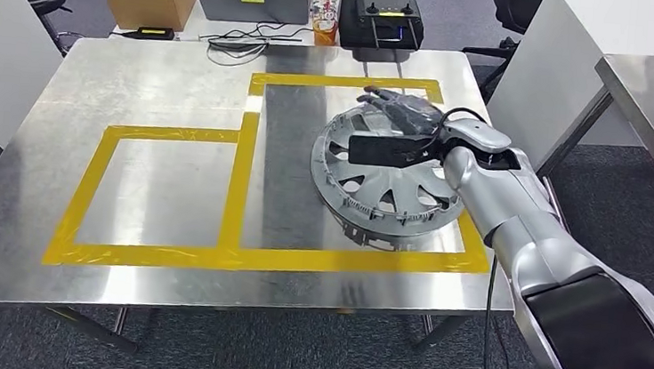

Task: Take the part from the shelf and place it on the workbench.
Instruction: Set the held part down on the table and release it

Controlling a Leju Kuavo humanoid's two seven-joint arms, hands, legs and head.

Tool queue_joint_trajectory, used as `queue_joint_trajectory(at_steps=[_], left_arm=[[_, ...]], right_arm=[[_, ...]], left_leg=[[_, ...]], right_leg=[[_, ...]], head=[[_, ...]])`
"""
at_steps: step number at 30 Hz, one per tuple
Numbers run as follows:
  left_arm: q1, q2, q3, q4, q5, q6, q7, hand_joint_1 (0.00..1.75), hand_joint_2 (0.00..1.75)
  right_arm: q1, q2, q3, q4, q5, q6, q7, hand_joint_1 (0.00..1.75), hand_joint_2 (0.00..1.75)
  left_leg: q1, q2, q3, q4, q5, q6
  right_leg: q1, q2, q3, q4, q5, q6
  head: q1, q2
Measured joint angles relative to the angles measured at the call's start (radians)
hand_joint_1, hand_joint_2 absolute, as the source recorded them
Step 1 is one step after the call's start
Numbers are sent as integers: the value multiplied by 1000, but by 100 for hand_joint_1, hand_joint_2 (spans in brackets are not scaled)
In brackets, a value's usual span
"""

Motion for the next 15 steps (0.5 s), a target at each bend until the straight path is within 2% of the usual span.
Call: queue_joint_trajectory(at_steps=[3, 4, 5, 7, 8, 9, 10, 11, 12, 13, 14, 15], left_arm=[[1, -18, 0, -14, 14, -26, 9, 0, 0], [2, -24, 0, -16, 16, -27, 6, 0, 0], [3, -29, -1, -15, 17, -24, 1, 0, 0], [3, -35, -8, -1, 23, -7, -18, 0, 0], [3, -35, -13, 11, 30, 4, -25, 0, 0], [3, -35, -19, 23, 39, 15, -31, 0, 0], [3, -35, -24, 33, 50, 25, -33, 0, 0], [3, -35, -29, 42, 62, 33, -34, 0, 0], [3, -35, -33, 48, 75, 37, -33, 0, 0], [3, -35, -37, 52, 88, 40, -31, 0, 0], [3, -35, -40, 54, 102, 41, -29, 0, 0], [3, -35, -43, 55, 118, 43, -25, 0, 0]], right_arm=[[75, -10, -73, -169, -32, -32, 55, 0, 0], [114, -16, -109, -253, -41, -27, 73, 0, 0], [161, -23, -149, -344, -47, -19, 86, 0, 0], [274, -36, -246, -543, -50, 8, 95, 0, 0], [334, -42, -296, -637, -47, 21, 93, 0, 0], [395, -47, -350, -729, -43, 30, 87, 0, 0], [453, -51, -402, -813, -40, 35, 78, 0, 0], [508, -53, -454, -891, -39, 34, 65, 0, 0], [561, -54, -505, -966, -42, 28, 51, 0, 0], [612, -54, -553, -1034, -46, 15, 36, 0, 0], [666, -55, -605, -1101, -54, -2, 21, 0, 0], [725, -55, -657, -1164, -65, -24, 8, 0, 0]], left_leg=[[-3, -2, 7, -11, 3, 19], [-1, -2, 10, -18, 6, 27], [1, -3, 13, -24, 10, 33], [1, -10, 14, -27, 12, 40], [1, -15, 14, -27, 12, 41], [1, -20, 14, -27, 12, 42], [1, -24, 14, -26, 11, 42], [1, -27, 15, -26, 11, 41], [0, -29, 15, -24, 10, 40], [-2, -30, 15, -20, 8, 37], [-4, -32, 14, -16, 6, 34], [-6, -33, 14, -13, 4, 30]], right_leg=[[-1, -1, 0, -4, -1, 16], [-1, -1, -7, 13, -12, 17], [-1, -2, -25, 51, -32, 16], [-1, -2, -87, 185, -90, 8], [-1, -2, -117, 250, -112, 7], [-1, -2, -135, 286, -121, 11], [-1, -2, -133, 280, -115, 17], [-1, -3, -111, 231, -94, 25], [-1, -6, -72, 154, -67, 32], [0, -9, -36, 79, -41, 34], [2, -12, -7, 25, -21, 32], [4, -15, 9, -4, -10, 27]], head=[[1, 0], [1, 0], [2, 0], [2, 0], [2, 0], [2, 0], [2, 0], [2, 0], [2, 0], [2, 0], [2, 0], [1, 0]])
